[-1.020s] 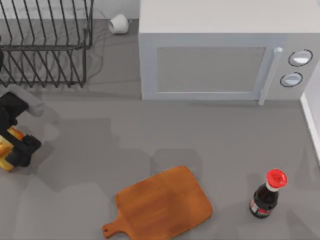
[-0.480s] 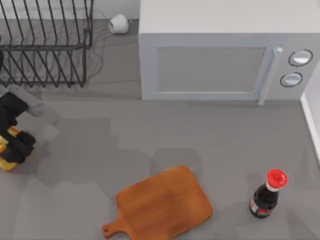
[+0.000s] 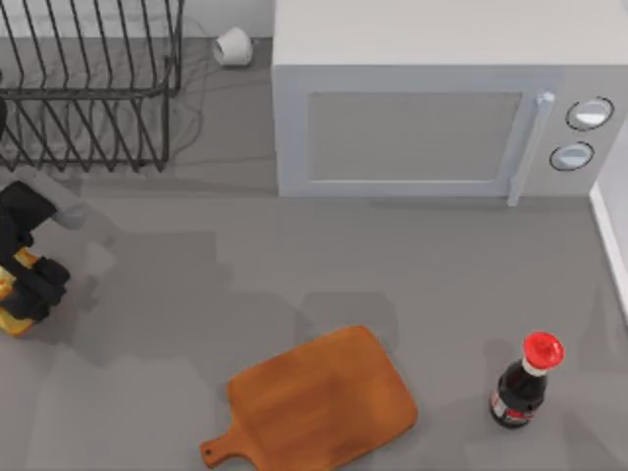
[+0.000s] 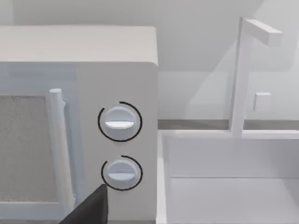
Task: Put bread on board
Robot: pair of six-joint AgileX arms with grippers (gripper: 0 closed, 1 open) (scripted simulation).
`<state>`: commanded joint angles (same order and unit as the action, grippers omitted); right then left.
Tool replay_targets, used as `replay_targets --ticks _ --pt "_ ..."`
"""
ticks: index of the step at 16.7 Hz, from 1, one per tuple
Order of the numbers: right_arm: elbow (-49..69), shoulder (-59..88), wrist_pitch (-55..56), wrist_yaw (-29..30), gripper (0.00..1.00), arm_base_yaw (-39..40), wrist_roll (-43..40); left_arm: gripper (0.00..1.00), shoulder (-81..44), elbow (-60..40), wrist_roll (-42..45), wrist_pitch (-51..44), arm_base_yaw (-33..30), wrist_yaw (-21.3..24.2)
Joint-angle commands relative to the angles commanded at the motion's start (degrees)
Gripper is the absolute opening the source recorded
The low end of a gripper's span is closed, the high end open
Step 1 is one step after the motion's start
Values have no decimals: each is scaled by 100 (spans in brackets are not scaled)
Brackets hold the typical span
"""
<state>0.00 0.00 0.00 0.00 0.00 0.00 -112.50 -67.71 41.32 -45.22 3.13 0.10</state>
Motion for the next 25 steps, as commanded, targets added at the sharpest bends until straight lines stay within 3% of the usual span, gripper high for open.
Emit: replay_targets --ticks 7,15,21,25 --pt "0 0 0 0 100 0 0 0 78 -186 4 -232 -11 3" --pt "0 0 0 0 100 0 0 0 730 -1373 -18 -2112 -31 0" --pt "0 0 0 0 100 0 0 0 729 -1406 -80 -2143 -68 -3" --pt "0 0 0 0 100 0 0 0 619 -1455 -923 -2137 -633 -8"
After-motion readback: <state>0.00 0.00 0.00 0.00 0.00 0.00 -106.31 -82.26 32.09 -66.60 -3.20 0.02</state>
